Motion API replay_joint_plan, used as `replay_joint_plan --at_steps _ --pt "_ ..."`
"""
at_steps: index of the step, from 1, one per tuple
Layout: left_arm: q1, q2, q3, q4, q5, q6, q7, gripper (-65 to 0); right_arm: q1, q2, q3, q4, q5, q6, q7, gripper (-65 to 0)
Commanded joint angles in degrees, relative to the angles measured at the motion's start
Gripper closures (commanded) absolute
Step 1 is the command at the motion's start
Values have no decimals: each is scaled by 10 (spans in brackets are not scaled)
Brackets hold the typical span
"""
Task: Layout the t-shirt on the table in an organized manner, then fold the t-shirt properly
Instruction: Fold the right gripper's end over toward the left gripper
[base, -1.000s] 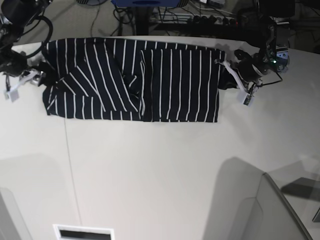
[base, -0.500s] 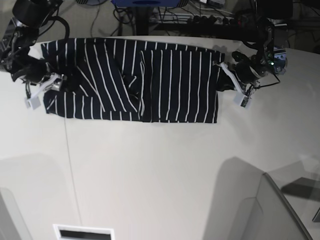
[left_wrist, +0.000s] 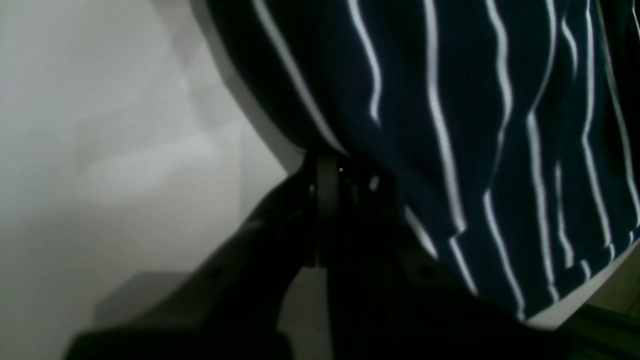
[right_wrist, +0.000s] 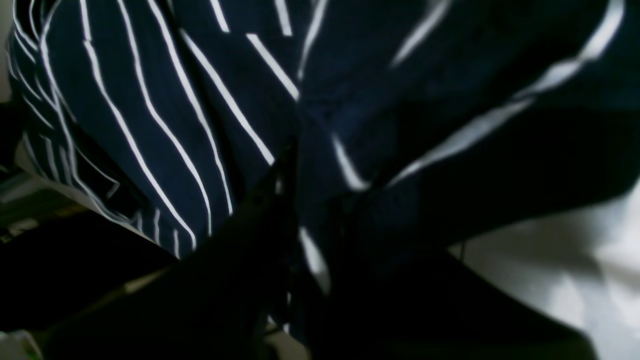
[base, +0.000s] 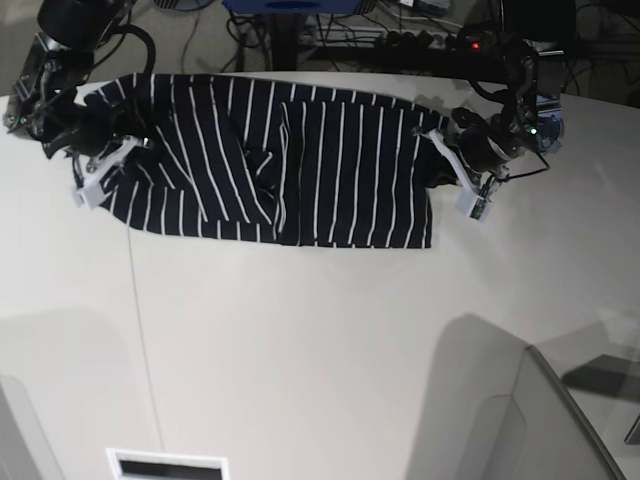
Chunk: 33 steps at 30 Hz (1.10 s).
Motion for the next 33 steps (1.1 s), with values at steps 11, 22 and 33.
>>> replay_joint_plan --at_steps 11,22,33 --pt "0 -4 47 11 -1 -3 3 0 -75 -16 -157 272 -24 -4 -23 -8" --pt "5 15 48 34 -1 -3 5 0 -90 -14 -355 380 -22 -183 -26 -8" --pt "19 12 71 70 -1 -3 5 0 -68 -41 -460 378 -24 -290 -22 -8"
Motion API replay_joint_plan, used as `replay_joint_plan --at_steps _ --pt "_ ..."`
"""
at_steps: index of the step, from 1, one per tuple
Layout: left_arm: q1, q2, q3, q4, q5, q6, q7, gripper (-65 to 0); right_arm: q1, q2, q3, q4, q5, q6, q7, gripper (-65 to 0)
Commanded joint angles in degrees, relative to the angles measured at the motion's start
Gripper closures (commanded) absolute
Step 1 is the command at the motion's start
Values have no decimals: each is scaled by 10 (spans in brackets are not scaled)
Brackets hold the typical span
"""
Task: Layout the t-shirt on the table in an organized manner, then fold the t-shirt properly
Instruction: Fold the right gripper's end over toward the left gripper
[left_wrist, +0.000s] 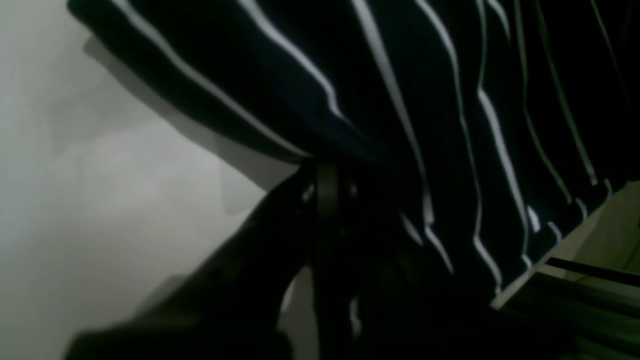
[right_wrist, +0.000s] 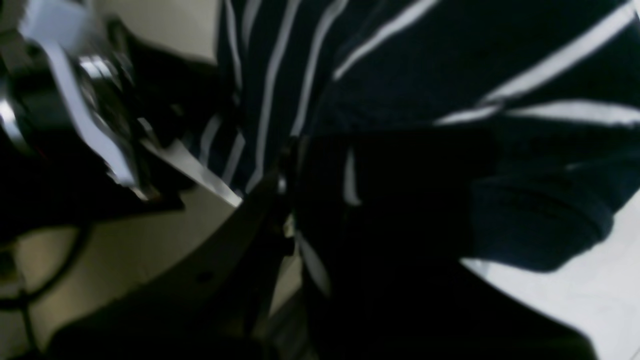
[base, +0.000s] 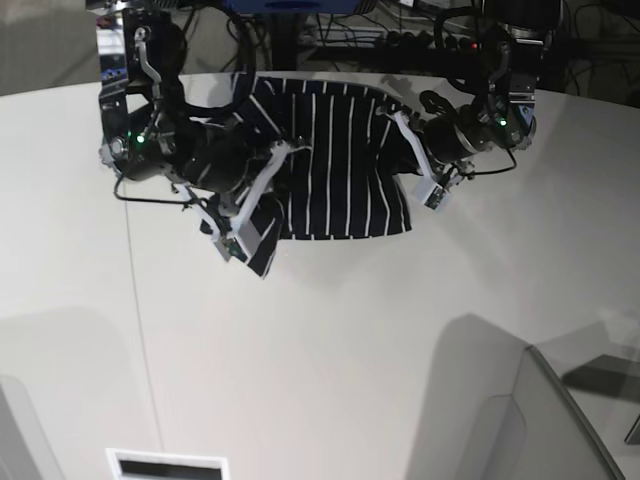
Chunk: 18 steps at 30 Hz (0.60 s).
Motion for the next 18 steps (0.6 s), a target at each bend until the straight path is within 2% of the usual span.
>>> replay_joint_plan --at_steps 1,10,15,18 --pt "-4 -4 -1 10 -10 -5 -10 0 5 -5 -2 8 11 -3 7 -8" --pt "-5 -5 -1 10 -10 -5 -9 0 29 -6 -4 -48 14 -2 3 -8" --pt "-5 -2 1 11 -10 -5 -7 0 41 -2 -47 -57 12 -5 4 -8" --pt "-6 -1 14 12 -12 -5 21 0 48 -2 -55 -61 11 -5 2 -8"
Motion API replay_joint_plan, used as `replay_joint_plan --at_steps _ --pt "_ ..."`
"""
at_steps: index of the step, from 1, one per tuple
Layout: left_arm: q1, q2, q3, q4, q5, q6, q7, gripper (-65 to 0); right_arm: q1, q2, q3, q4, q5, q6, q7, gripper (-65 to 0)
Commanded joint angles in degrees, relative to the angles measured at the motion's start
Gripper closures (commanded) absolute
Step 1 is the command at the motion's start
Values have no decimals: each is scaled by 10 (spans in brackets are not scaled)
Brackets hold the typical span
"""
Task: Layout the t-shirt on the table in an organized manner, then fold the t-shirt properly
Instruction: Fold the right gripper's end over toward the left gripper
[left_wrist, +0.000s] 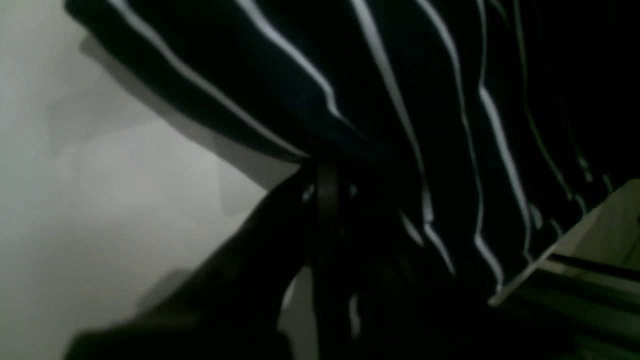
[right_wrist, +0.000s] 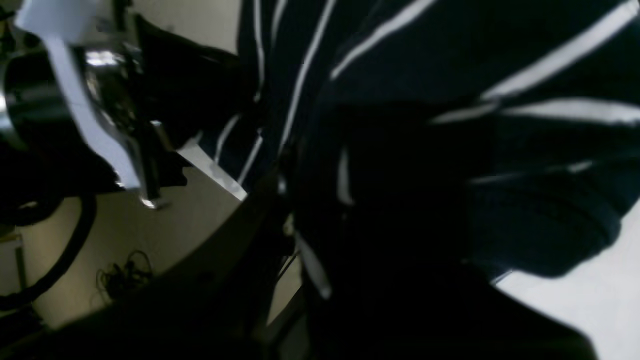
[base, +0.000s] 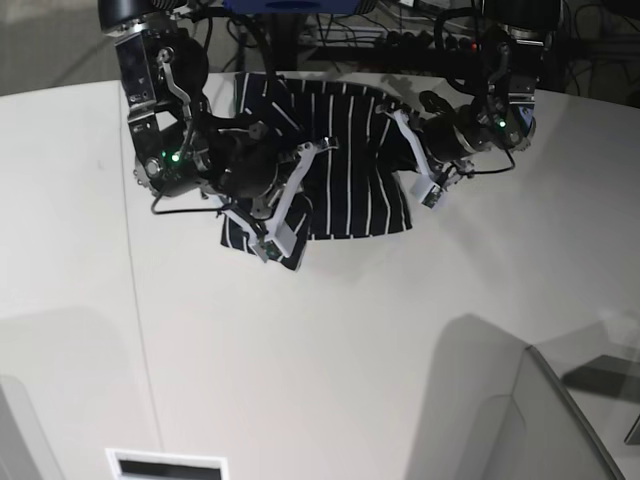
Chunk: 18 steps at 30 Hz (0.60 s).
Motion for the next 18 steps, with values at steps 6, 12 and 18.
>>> replay_joint_plan --at_steps 6,12,18 --pt "-2 -1 6 38 -8 -6 -3 0 28 -3 -11 -42 11 0 -7 -8" --pt "-2 -22 3 62 -8 -6 -3 0 28 -3 -14 -56 10 0 -1 -8" --pt "16 -38 2 77 -8 -6 -3 0 29 -3 -14 -57 9 0 -2 -8"
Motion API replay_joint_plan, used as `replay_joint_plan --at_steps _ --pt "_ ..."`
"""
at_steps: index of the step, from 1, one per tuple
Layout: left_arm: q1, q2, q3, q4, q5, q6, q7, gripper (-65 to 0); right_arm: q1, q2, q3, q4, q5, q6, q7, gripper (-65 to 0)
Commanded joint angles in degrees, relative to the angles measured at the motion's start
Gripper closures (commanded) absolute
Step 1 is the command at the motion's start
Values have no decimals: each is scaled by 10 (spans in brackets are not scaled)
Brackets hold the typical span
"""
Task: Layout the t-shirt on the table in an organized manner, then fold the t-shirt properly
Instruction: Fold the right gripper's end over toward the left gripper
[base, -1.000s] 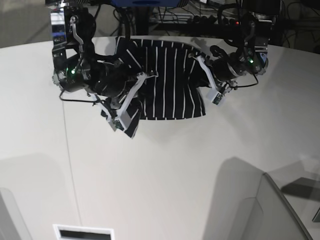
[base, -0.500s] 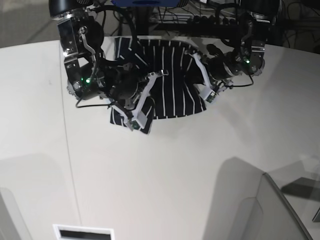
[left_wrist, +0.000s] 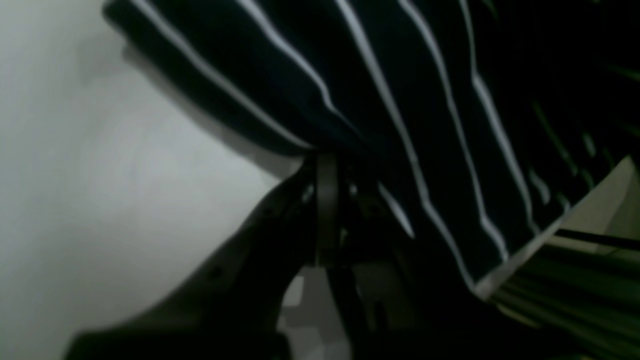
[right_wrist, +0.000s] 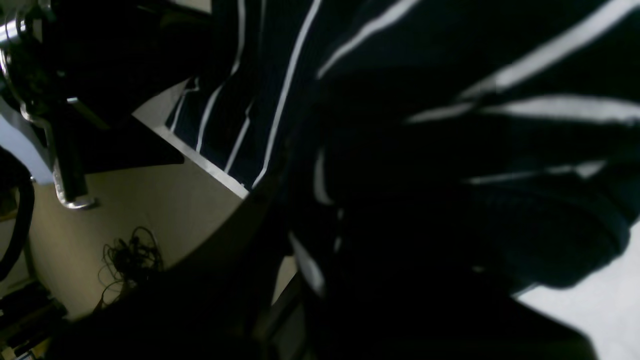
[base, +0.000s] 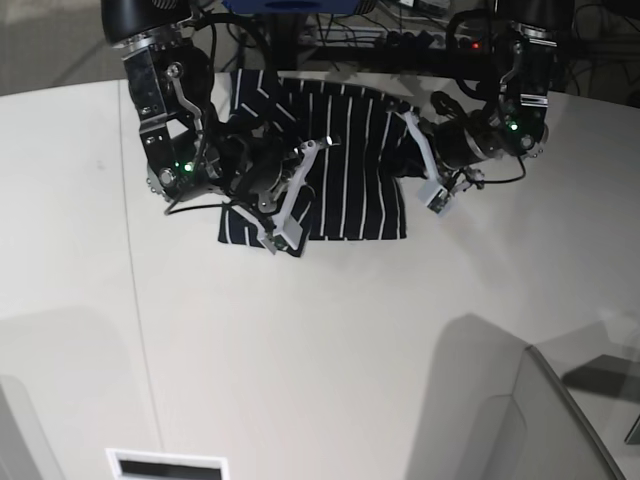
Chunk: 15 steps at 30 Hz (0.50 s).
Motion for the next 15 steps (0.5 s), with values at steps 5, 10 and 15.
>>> replay_joint_plan --at_steps 5,10,15 --pt "25 -25 1 51 -10 59 -12 0 8 2 -1 6 10 0 8 -8" --pt "30 -26 6 52 -4 60 -11 0 8 2 -1 6 10 0 7 -8" --pt "55 -10 6 61 52 60 -11 0 8 2 -10 6 10 0 6 -8"
